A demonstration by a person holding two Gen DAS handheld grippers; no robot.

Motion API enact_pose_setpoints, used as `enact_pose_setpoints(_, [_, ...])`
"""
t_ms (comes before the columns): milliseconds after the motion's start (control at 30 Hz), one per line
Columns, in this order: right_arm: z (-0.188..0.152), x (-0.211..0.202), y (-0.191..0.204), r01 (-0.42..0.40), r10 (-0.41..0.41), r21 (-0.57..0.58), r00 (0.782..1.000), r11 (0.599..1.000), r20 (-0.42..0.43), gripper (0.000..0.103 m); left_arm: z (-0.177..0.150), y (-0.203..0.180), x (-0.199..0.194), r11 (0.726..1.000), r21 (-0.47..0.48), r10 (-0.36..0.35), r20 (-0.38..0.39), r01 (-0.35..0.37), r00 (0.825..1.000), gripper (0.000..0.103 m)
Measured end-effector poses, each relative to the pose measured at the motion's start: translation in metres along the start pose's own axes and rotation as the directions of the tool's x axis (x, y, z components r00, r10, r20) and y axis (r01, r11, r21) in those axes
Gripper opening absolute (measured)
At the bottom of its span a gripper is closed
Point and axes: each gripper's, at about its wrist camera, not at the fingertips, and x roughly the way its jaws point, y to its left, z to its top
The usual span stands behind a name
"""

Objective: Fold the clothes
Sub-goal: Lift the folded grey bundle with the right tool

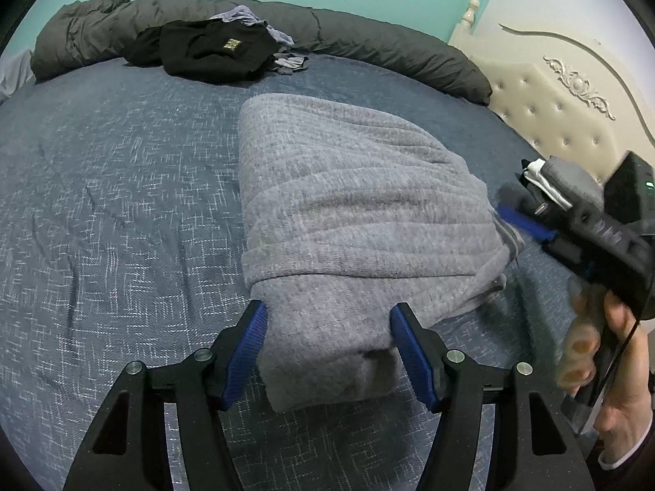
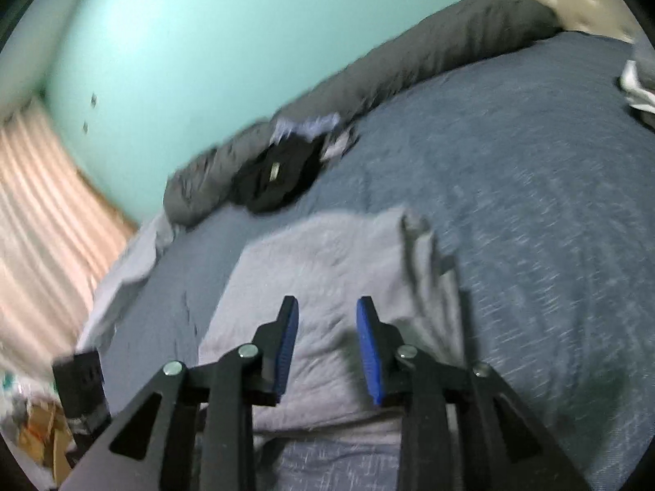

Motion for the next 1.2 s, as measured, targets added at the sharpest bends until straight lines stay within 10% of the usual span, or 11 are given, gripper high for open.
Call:
enact_pose_setpoints(133, [-0.010, 0.017, -0.009, 0.044, -0.042, 0.014, 0.996, 0.999, -0.073, 0.007, -0.002, -0.002, -0.001, 1.000, 0.011, -0.009, -0.005, 0.009, 1.000, 0.067])
enact_pose_setpoints(467, [-0.012, -0.008, 0.001, 0.034, -0.033, 0.021, 0.999, 0.999, -0.038, 0.004, -0.005, 0.021, -0.038, 0.999, -0.028, -0.033, 0.041, 0.034, 0.999, 0.062])
enact_pose_setpoints(767, [-0.029, -0.035, 0.030, -0.042, 0.044, 0.050, 0.998, 0.998, -0.038, 0.012, -0.042, 0.064, -0.098, 0.996, -0.089, 0.034, 0.094, -0.025, 0.995, 0.062])
enact_pose_setpoints(1033, [-0.095, -0.006, 0.068, -0.063, 0.082, 0.100, 0.976, 0.993, -0.204, 0.046, -0.076, 0.085, -0.133, 0.990, -0.132, 0.071, 0.119, -0.055, 0.990, 0.062])
enact_pose_setpoints(1200, [-0.111, 0.011, 0.067, -0.029, 0.074, 0.207, 0.974, 0.978, -0.213, 0.049, -0.083, 0.099, -0.146, 0.986, -0.155, 0.087, 0.137, -0.065, 0.987, 0.062])
